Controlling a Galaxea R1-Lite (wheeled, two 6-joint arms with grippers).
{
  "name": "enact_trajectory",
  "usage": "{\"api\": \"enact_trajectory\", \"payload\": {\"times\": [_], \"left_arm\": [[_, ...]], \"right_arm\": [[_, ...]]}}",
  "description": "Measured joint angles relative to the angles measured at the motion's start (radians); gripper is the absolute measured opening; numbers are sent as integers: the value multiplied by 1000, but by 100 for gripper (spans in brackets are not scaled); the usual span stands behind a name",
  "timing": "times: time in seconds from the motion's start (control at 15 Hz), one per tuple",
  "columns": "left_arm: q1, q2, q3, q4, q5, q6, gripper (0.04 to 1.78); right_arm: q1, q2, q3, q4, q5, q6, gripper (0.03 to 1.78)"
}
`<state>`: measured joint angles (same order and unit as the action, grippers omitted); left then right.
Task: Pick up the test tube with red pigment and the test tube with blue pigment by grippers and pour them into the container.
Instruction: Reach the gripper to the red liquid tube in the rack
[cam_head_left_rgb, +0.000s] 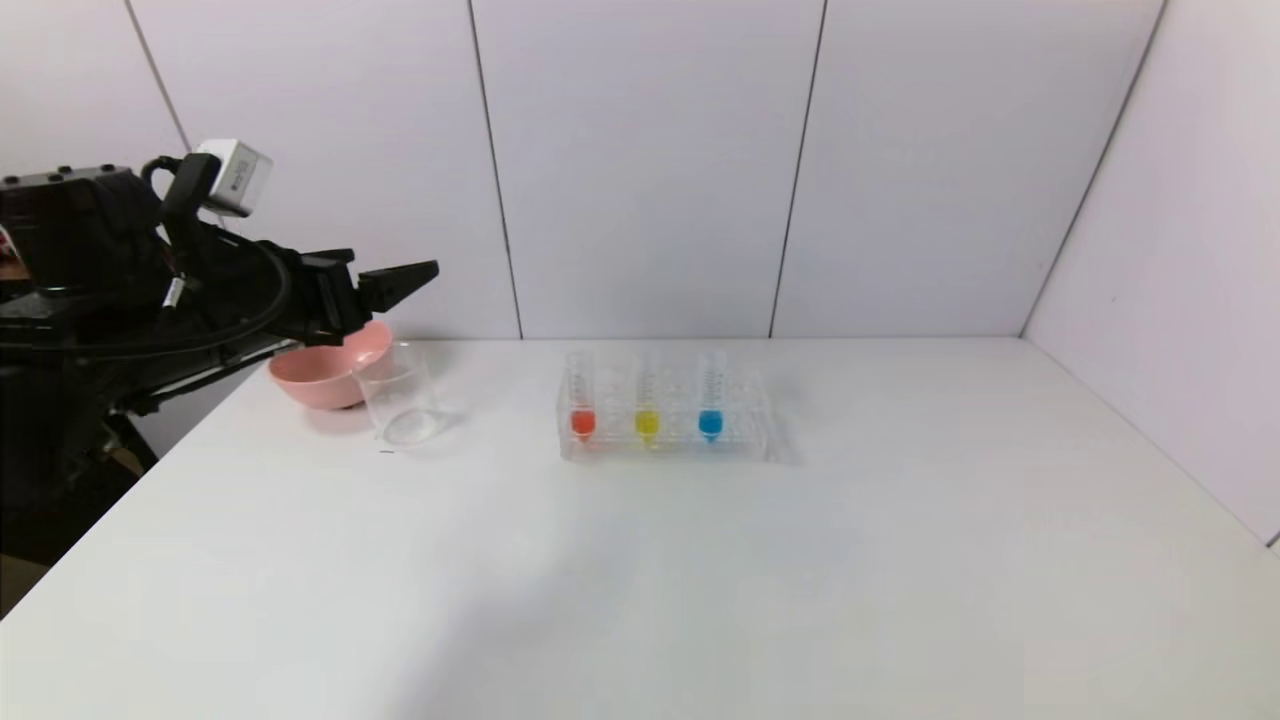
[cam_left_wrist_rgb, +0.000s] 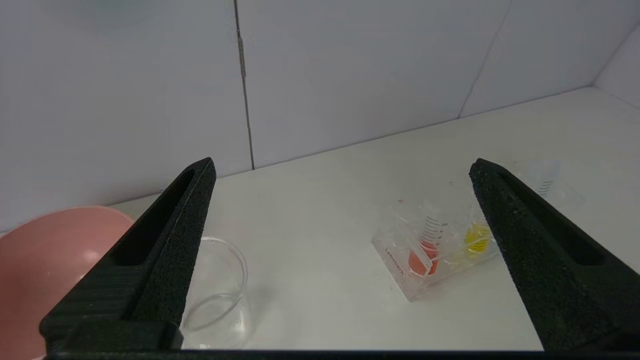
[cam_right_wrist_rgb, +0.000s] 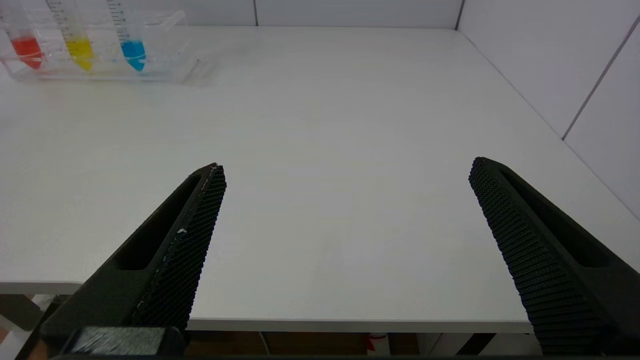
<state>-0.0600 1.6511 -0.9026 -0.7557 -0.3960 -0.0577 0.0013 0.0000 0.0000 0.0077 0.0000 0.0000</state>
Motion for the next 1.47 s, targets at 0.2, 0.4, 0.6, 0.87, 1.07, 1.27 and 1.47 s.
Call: {"api": "enact_trajectory", "payload": {"times": [0.2,0.4,0.6,0.87,1.07,1.27,1.47], "left_arm": [[-14,82,-12,-81,-73,3,178],[-24,132,1,-124,-159,13,178],[-27,155,17,-141,-256,17,178],[-41,207,29,-219,-343,62,178],[-68,272,34,-317,-354,91,178],[-90,332,26,-352,-386,95,178],[-95,373,7,-359,-438,96,178]], "right_arm": [[0,0,0,0,0,0,177],[0,0,0,0,0,0,177],[0,0,0,0,0,0,178],[0,0,0,0,0,0,177],[0,0,0,0,0,0,177],[0,0,0,0,0,0,177],[0,0,0,0,0,0,177]]}}
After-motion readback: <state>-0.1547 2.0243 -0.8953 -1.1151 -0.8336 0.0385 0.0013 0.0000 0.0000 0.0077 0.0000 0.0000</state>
